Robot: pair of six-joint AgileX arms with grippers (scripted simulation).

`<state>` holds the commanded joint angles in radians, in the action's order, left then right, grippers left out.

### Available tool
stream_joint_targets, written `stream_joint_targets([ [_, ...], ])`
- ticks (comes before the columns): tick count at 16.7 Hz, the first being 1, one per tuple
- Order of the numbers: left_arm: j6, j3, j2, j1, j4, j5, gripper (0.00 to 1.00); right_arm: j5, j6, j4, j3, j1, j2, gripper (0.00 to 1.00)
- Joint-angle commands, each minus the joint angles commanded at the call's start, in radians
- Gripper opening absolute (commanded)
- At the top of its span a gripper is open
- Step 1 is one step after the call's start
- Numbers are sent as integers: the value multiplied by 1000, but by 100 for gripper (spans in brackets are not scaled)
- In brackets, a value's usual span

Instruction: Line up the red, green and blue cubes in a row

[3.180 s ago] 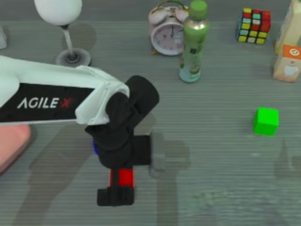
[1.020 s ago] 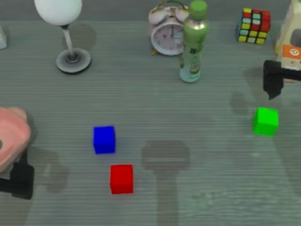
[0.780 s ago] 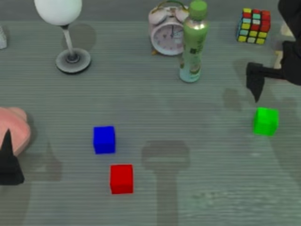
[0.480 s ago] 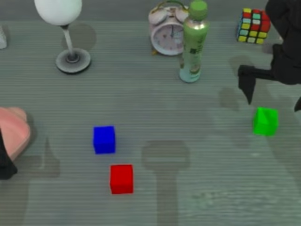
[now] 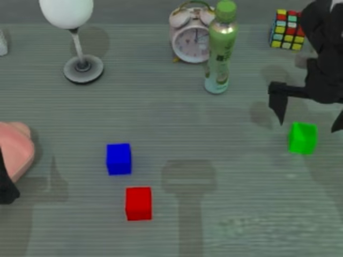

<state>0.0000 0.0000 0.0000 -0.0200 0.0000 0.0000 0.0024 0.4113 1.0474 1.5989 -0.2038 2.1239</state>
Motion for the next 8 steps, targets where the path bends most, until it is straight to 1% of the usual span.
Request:
stream_joint_targets([
  [4, 0, 0, 0, 0, 0, 0, 100, 0, 4, -157, -89, -2, 59, 100],
  [6, 0, 0, 0, 0, 0, 0, 100, 1, 5, -195, -114, -3, 78, 100],
  [8, 0, 0, 0, 0, 0, 0, 100, 1, 5, -198, -116, -3, 80, 100],
])
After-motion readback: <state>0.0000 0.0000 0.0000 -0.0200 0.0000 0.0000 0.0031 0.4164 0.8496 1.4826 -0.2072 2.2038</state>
